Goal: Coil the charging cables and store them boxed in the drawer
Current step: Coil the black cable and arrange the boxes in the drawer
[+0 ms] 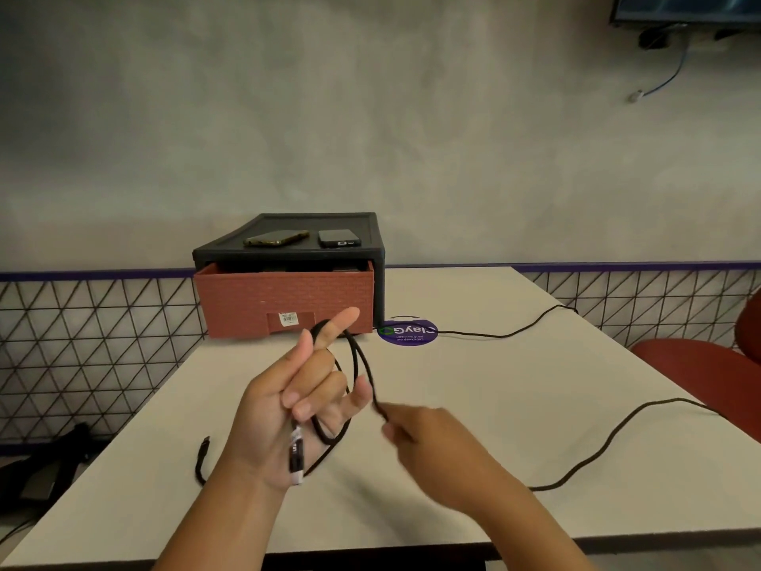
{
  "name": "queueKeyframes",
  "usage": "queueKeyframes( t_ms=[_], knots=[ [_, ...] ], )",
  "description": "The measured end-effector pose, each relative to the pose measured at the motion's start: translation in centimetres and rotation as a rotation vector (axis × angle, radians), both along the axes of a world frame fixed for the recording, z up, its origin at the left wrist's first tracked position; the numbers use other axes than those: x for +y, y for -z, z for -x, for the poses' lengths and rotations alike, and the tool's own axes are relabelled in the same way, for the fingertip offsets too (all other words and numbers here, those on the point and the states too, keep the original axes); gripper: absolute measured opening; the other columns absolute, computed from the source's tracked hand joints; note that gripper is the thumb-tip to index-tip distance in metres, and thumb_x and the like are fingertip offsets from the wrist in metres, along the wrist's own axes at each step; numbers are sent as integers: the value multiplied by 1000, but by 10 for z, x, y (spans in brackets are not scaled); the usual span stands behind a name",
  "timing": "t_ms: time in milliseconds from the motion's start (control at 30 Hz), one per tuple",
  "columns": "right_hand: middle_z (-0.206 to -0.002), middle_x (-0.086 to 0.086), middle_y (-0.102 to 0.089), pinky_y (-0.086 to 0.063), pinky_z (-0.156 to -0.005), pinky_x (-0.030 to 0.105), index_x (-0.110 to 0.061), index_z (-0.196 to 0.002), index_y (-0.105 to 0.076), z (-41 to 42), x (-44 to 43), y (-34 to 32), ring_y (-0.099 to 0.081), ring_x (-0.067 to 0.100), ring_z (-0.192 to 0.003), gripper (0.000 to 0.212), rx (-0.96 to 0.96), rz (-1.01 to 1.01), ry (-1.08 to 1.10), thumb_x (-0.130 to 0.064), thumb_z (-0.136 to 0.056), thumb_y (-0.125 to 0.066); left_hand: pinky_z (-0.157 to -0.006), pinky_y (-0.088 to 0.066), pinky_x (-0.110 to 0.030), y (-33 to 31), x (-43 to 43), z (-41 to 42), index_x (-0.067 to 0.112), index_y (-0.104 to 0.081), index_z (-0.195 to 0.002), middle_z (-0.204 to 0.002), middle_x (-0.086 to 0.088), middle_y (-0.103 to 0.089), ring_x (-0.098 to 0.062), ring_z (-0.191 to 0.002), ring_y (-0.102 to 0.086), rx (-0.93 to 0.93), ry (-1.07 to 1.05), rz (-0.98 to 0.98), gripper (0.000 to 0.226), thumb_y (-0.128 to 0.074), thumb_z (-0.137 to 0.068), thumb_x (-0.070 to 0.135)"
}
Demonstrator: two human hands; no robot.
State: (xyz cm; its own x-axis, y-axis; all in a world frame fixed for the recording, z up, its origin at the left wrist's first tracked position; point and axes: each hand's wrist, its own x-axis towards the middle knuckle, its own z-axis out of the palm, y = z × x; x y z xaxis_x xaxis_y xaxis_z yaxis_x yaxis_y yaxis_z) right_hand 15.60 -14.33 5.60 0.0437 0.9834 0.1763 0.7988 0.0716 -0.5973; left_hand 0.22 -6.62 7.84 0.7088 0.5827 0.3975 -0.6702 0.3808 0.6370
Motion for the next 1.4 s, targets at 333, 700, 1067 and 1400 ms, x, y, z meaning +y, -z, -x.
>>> queueKeyframes(
  t_ms=[333,700,1067,1400],
  knots=[
    [-82,4,-60,-35,-57,30,-22,-95,-59,-62,24,-21,-53,27,-74,22,-195,-193,453,-19,-96,-37,-89,-35,-27,11,-8,11,-2,-34,-140,-68,-2,-39,-13,-60,-37,74,-16,29,52,-7,-104,25],
    [-106,8,-64,-43,-75,31,-20,-115,-60,-1,-19,-27,-56,26,-96,26,-372,205,-203,-26,-97,-42,-79,-57,-46,-4,-7,-15,13,-58,-119,-57,3,-51,-11,-52,-57,79,-390,14,63,-82,-62,25],
    [-57,-13,-46,-30,-52,16,-25,-86,-61,0,-42,-72,-43,2,-55,8,-364,-152,-262,-30,-89,-56,-65,-47,-15,0,-17,-31,33,-43,-118,-67,5,-65,-9,-61,-62,622,-701,-613,33,-39,-99,7],
    [-76,-15,-56,-46,-66,27,-33,-101,-61,-25,15,-51,-56,4,-76,54,58,-592,-93,-74,-81,-32,-39,-22,-18,-18,-44,-21,11,-61,-89,-45,5,-20,-6,-35,-14,508,-247,-151,38,-55,-84,48]
  ],
)
